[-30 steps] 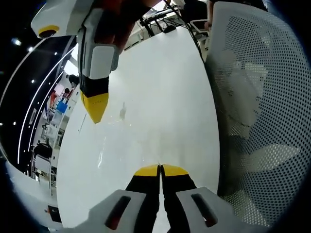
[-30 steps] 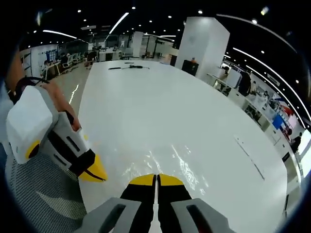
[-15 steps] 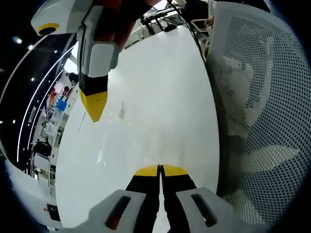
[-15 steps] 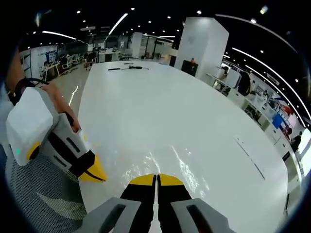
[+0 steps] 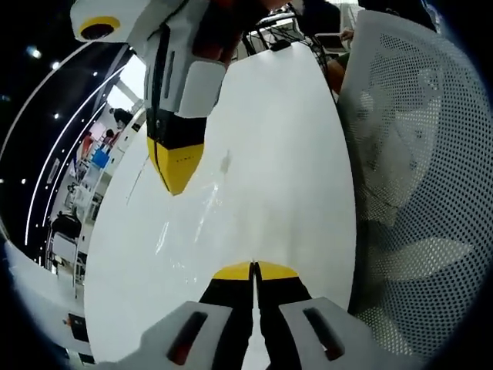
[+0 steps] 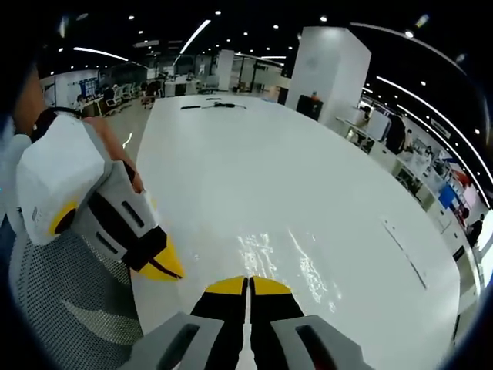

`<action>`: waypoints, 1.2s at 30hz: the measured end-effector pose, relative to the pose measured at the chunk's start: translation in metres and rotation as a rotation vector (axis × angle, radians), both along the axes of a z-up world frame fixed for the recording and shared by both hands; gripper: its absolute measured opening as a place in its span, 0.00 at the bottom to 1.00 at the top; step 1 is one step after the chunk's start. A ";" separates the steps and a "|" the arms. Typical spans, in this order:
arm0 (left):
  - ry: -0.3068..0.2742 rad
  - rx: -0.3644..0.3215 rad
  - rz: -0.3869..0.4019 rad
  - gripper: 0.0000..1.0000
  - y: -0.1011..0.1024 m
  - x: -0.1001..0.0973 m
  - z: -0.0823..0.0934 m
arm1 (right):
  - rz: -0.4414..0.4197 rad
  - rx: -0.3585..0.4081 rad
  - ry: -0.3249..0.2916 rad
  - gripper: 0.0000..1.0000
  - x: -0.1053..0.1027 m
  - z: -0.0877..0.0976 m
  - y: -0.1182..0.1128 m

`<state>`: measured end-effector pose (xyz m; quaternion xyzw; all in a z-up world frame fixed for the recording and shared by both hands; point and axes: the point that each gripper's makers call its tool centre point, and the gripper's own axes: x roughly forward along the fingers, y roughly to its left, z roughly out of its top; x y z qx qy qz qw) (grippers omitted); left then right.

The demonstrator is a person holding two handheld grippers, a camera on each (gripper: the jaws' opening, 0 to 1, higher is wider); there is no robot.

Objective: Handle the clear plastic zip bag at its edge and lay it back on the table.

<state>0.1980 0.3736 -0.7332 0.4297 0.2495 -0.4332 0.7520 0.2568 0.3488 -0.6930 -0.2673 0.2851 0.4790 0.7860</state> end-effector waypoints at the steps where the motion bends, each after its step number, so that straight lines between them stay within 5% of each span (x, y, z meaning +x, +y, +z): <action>1: 0.001 -0.001 0.003 0.00 0.000 0.000 0.000 | 0.004 -0.004 0.002 0.00 -0.001 -0.001 0.000; 24: 0.009 -0.019 0.067 0.00 0.002 0.016 0.000 | 0.125 -0.074 0.030 0.00 -0.027 -0.019 0.009; 36: 0.013 -0.025 0.116 0.00 0.004 0.022 0.000 | 0.051 -0.071 -0.006 0.06 -0.012 -0.017 -0.012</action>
